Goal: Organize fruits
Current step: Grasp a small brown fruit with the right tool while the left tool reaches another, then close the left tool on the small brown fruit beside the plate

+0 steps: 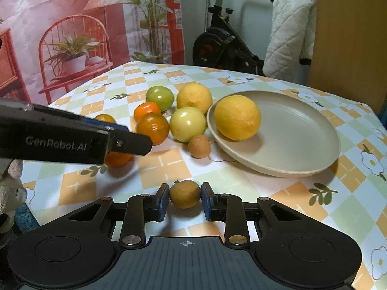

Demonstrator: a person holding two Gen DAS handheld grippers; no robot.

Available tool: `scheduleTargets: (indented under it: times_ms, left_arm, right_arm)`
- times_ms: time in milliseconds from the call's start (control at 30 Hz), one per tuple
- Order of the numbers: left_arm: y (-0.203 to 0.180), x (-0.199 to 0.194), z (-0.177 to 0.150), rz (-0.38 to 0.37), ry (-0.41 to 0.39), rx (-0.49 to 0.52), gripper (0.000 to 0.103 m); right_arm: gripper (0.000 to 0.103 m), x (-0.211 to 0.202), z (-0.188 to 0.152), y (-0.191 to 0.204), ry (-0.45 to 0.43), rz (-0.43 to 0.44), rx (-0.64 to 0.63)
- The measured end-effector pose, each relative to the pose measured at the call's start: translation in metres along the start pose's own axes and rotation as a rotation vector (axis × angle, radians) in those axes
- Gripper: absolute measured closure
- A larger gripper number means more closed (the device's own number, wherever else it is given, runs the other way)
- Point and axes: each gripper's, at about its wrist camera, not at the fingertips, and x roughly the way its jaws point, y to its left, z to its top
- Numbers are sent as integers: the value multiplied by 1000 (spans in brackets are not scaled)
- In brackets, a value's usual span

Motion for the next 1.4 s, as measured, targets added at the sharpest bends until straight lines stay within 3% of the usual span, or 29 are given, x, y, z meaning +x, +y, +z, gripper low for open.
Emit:
scheduleTargets:
  times_ms: [400, 533, 933, 1133, 1400]
  left_arm:
    - [-11, 29, 16, -43, 33, 15, 69]
    - [-14, 37, 20, -51, 32, 36, 77]
    - [-22, 51, 31, -63, -12, 88, 77]
    - [-29, 58, 31, -45, -10, 153, 77]
    - [-25, 57, 26, -57, 14, 163, 77]
  right_arm:
    - [77, -6, -3, -14, -31, -44, 12]
    - [77, -7, -3, -18, -36, -43, 29]
    - [77, -3, -4, -23, -30, -29, 50]
    - [77, -1, -4, -24, -24, -27, 56]
    - [77, 0, -4, -23, -21, -28, 58]
